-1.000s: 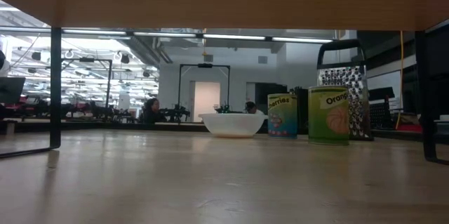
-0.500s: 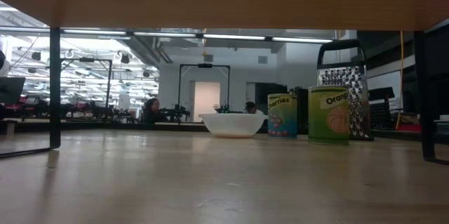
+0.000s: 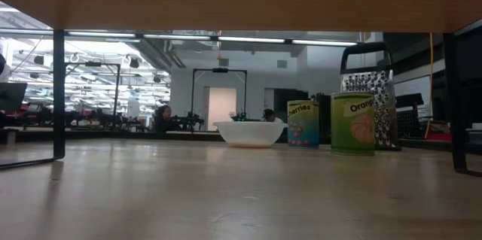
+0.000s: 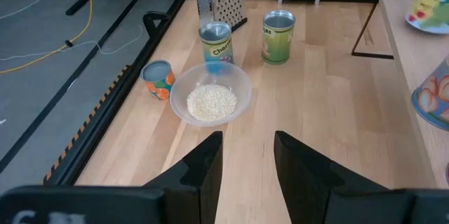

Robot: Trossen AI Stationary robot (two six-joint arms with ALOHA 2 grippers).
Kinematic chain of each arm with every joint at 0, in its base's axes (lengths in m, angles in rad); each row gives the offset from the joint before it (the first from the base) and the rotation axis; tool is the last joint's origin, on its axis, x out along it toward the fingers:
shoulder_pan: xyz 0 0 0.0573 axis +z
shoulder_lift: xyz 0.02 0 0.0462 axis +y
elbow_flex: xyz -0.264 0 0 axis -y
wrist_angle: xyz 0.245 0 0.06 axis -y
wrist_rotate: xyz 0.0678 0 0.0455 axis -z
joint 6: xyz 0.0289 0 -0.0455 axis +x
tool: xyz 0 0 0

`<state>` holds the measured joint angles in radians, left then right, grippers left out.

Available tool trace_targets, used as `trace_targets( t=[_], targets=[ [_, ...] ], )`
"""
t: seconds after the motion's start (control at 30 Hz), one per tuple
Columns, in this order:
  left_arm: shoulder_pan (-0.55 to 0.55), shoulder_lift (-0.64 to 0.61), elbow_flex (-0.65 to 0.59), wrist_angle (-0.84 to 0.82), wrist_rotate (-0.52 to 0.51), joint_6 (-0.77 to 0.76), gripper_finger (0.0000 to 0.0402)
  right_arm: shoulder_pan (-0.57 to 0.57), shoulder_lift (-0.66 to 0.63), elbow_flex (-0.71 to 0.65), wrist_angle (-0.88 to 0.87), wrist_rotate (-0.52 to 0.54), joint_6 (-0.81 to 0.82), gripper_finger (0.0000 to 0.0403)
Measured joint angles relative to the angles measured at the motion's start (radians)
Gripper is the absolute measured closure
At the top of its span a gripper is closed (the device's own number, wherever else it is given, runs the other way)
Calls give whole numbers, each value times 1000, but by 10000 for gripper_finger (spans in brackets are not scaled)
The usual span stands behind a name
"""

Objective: Pick and place cans onto a shelf
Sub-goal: Put the canned mixed fruit on the shelf

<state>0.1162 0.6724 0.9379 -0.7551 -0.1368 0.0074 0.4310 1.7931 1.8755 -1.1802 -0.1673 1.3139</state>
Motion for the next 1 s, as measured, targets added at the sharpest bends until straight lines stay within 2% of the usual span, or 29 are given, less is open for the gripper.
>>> trace_targets(
  t=[0.17, 0.37, 0.67, 0.77, 1.0],
  targets=[
    [0, 0, 0, 0, 0, 0, 280, 6, 0, 0, 129, 11, -103, 397],
    [0, 0, 0, 0, 0, 0, 280, 28, 0, 0, 177, 9, -200, 397],
    [0, 0, 0, 0, 0, -5, 280, 67, 22, 0, 311, -17, -209, 397],
    [0, 0, 0, 0, 0, -5, 280, 67, 58, 0, 360, -76, -209, 397],
    [0, 0, 0, 0, 0, -6, 280, 66, 89, 0, 366, -113, -220, 398]
  ],
)
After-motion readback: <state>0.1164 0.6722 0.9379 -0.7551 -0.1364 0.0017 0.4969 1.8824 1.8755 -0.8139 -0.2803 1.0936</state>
